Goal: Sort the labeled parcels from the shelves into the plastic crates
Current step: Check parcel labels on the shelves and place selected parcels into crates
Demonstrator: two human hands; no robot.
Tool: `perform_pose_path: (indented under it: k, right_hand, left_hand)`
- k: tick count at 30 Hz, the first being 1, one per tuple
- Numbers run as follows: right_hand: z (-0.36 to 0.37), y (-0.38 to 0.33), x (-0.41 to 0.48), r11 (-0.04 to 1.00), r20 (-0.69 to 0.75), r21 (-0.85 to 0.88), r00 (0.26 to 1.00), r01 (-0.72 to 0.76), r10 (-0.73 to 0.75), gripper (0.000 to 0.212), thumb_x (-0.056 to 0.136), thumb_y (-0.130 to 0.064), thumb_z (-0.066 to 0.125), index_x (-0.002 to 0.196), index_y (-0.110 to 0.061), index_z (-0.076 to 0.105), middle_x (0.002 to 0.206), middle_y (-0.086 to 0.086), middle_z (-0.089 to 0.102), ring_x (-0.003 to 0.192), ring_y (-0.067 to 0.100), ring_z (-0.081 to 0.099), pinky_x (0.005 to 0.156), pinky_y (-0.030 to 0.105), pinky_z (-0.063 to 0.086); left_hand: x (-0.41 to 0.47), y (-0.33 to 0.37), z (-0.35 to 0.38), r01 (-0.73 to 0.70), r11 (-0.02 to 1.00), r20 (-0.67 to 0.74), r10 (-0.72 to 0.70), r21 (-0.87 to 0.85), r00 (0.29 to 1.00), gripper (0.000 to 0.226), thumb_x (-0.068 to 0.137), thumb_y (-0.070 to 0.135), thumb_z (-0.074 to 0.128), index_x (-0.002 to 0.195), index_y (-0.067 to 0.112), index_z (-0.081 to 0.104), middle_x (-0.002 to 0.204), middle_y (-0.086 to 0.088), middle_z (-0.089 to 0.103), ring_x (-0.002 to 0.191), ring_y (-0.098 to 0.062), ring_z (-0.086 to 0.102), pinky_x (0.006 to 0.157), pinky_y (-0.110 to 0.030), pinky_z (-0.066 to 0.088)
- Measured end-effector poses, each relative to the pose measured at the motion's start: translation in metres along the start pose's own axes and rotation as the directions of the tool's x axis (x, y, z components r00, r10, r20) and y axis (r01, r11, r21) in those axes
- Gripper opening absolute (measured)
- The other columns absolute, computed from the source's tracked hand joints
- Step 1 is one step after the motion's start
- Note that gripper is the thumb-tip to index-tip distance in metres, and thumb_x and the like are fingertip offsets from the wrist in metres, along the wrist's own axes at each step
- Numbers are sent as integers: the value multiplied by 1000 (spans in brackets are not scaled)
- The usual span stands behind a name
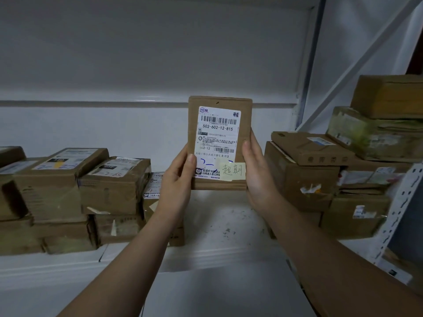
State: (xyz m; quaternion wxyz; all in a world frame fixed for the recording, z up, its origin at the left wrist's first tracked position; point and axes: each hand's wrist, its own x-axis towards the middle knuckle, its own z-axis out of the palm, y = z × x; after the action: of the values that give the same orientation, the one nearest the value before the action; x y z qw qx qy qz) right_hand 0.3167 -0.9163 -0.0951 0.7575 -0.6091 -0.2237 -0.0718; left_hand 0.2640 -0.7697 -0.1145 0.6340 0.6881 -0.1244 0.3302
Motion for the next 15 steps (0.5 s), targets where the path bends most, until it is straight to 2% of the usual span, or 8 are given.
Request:
perform_pose_path:
  k: [3,6,10,11,13,15]
  right_hand:
    - [1,3,-5,1000,4,19,1000,4,-4,47,100,-41,40,146,-44,31,133,-11,59,115,11,62,95,38,53]
    - [1,9,-10,1000,10,26,1000,-11,10,48,100,-41,39,147,-44,28,136,-9,57,115,11,61,97,39,52]
    - [-4,18,-21,998,27,44,999,-36,35,49,102,-39,36,149,-40,25,137,-7,56,113,10,62,95,37,52]
    - [-7,19,-24,998,33,47,999,-43,41,49,102,-38,35,150,-39,24,137,-7,56,113,9,62,95,37,52]
    - [-11,22,-32,997,37,49,998,-52,50,48,103,-37,34,150,-38,24,137,-8,56,110,5,63,93,33,53]
    - [-16,27,-40,998,30,37,999,-45,44,48,103,-34,34,150,-36,25,132,-12,58,102,-4,63,84,23,54]
  left_hand:
    - [-4,-4,2,-7,1000,-43,7,-4,999,35,104,27,37,134,18,54,125,5,65,119,-11,58,104,-40,44]
    - [-12,-6,6,-22,1000,-68,22,-8,997,37,105,26,33,132,14,55,122,2,66,116,-13,59,102,-38,46]
    - [-28,-9,15,31,997,-101,-39,-74,994,37,105,21,32,133,10,54,120,3,67,110,-5,62,87,-15,48]
    - [-31,-10,17,40,997,-114,-47,-64,992,36,105,21,33,132,10,55,120,3,67,111,-5,61,86,-13,46]
    - [-39,-14,19,54,998,-118,-57,-29,991,36,105,22,33,131,11,55,120,4,67,113,-7,60,90,-16,46]
    - [-47,-18,18,73,997,-122,-74,-16,990,36,105,25,33,132,15,55,121,6,66,115,-8,59,96,-22,46]
